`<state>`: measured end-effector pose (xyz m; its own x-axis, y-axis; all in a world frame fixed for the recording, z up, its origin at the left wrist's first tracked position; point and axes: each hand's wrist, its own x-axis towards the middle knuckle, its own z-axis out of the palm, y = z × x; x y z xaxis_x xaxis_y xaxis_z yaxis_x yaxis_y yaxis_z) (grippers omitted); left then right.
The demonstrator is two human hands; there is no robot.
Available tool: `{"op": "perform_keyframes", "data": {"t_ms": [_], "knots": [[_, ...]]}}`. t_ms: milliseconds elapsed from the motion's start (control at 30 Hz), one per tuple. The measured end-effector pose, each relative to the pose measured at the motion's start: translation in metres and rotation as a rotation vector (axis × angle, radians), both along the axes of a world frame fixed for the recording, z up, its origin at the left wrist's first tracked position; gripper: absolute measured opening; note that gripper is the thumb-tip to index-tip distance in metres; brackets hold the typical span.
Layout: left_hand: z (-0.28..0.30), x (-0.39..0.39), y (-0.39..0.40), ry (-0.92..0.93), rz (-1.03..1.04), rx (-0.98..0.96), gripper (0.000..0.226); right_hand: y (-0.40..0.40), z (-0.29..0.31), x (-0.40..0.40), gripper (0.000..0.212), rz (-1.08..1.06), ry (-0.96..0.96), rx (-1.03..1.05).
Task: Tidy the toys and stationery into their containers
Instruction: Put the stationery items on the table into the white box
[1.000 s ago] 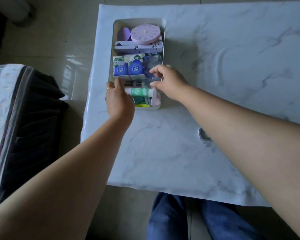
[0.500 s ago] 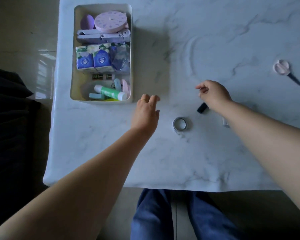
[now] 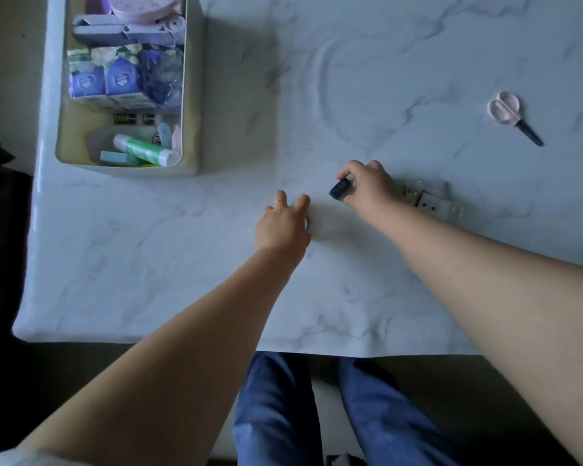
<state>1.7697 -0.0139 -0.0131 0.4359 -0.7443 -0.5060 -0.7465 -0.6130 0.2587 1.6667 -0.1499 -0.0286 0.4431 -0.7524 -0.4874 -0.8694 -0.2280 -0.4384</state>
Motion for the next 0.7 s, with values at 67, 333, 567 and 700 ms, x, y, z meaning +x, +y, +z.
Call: {"op": "perform_keyframes", "data": {"t_ms": [67, 333, 567, 700], "knots": [[-0.001, -0.005, -0.004, 0.014, 0.061, -0.013, 0.037, 0.002, -0.003, 0.000, 0.027, 0.009, 0.050, -0.016], [0.039, 0.033, 0.009, -0.005, 0.188, -0.164, 0.043, 0.012, 0.011, 0.038, 0.019, 0.021, 0.009, 0.042], [0.090, 0.143, 0.030, -0.193, 0.393, -0.321, 0.039, 0.031, 0.085, 0.156, 0.024, 0.120, -0.295, 0.072], [0.099, 0.202, 0.032, -0.280, 0.477, -0.295, 0.043, 0.040, 0.105, 0.209, 0.030, 0.179, -0.387, 0.107]]}}
